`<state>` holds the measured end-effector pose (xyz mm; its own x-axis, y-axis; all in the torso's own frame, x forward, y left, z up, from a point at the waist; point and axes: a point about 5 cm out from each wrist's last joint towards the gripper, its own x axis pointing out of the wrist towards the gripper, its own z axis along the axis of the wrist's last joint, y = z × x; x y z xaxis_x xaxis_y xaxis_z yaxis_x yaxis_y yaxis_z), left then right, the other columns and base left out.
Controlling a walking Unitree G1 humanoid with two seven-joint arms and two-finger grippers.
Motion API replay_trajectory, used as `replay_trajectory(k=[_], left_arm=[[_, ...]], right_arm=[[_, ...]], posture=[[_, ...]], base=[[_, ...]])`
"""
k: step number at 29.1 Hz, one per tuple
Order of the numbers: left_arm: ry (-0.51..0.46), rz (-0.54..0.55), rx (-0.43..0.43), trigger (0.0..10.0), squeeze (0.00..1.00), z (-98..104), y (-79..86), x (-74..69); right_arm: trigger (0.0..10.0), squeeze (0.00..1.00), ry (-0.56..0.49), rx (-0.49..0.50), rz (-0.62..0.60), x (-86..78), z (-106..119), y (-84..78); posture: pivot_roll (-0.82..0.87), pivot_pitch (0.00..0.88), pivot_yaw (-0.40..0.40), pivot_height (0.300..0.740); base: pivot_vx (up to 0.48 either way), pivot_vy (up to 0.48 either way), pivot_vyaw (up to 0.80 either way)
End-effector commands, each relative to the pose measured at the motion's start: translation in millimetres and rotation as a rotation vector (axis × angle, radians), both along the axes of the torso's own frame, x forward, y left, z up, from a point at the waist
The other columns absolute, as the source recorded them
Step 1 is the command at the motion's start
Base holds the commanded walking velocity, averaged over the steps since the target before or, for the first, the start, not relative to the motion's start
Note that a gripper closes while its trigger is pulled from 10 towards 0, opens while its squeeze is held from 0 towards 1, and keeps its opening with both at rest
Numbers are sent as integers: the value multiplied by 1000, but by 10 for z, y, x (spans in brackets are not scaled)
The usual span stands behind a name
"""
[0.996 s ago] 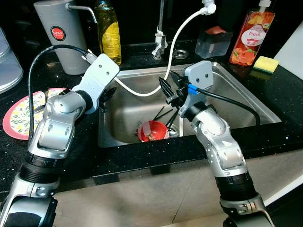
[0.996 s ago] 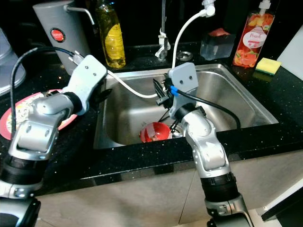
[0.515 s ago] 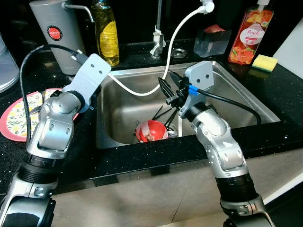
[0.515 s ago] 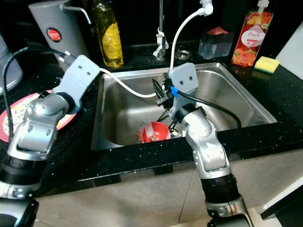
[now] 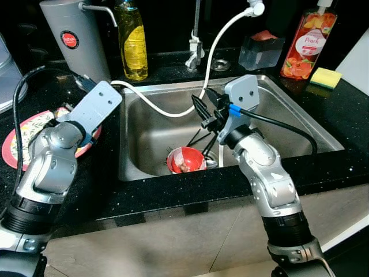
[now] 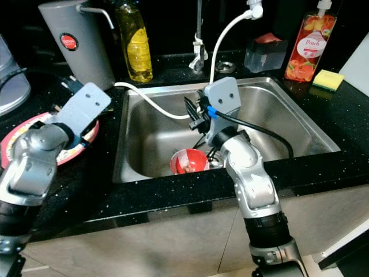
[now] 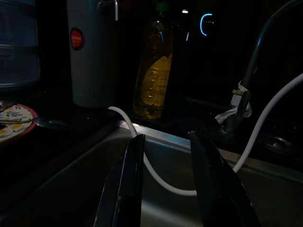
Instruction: Kitchen organization
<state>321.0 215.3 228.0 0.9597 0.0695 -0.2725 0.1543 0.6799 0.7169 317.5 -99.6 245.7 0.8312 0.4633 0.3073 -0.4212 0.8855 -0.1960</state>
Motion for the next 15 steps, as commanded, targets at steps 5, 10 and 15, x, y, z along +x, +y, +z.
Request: replay_trajectory(k=[5,10,15], left_arm=[[38,31,73,10000,0,-81,104,-36],[50,11,75,10000,0,-96,65,-49],[53,36,86,10000,0,-112,117,-36]], right_arm=[[10000,0,3,-1,6,2,-24,6],[10000,0,1,-2,9,11,-20,11],[10000,0,0,-2,10,13,-15,12]], posture=[[85,0,6,740],[87,0,3,740],[87,0,3,740]], base=[[0,0,0],[0,0,0],[0,0,0]])
